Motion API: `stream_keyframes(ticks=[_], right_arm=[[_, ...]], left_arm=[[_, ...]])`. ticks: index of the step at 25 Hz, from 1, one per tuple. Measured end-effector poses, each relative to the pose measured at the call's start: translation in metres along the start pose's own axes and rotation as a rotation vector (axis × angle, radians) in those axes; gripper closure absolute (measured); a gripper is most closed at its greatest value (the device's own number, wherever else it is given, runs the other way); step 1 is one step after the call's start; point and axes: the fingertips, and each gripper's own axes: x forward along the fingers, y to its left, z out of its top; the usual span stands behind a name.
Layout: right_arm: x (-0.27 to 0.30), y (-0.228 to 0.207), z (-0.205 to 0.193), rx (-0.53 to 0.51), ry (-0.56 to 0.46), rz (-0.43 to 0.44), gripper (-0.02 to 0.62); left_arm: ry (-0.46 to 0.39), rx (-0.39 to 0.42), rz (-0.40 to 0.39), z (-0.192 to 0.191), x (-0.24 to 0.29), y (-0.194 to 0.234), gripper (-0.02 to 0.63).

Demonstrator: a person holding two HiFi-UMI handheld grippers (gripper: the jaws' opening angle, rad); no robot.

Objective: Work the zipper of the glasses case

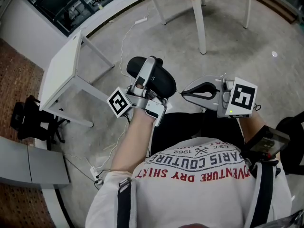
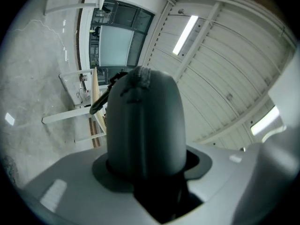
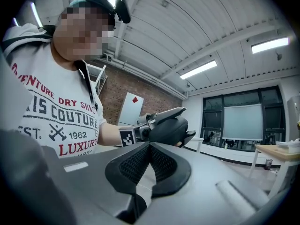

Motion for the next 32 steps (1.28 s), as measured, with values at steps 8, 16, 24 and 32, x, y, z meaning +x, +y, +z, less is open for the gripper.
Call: stream_keyframes(ticks=[8,16,24,32], right_arm=[[0.008,0.009,-0.009,-0.035,0.043,0.033,0.595],[0.015,0.017,-0.014,-0.033,0.070,0.067,0.595],[0.019,0.018,-0.015,-0.014,0.068,0.079,0.595],[0.019,0.014,-0.018,0.099,0.041,0.037,0.583]], left_arm=[[-0.055,-0.053,0.014,0.003,-0.005,0.011,0.357],[-0.058,-0.078,0.005,-0.001,-0.004,0.012,0.356],[-0.055,-0.082,0.005,-0.004,-0.004,0.013,0.357],[-0.037,-0.007,-0.002,-0.005,-0.005,0.010,0.357]])
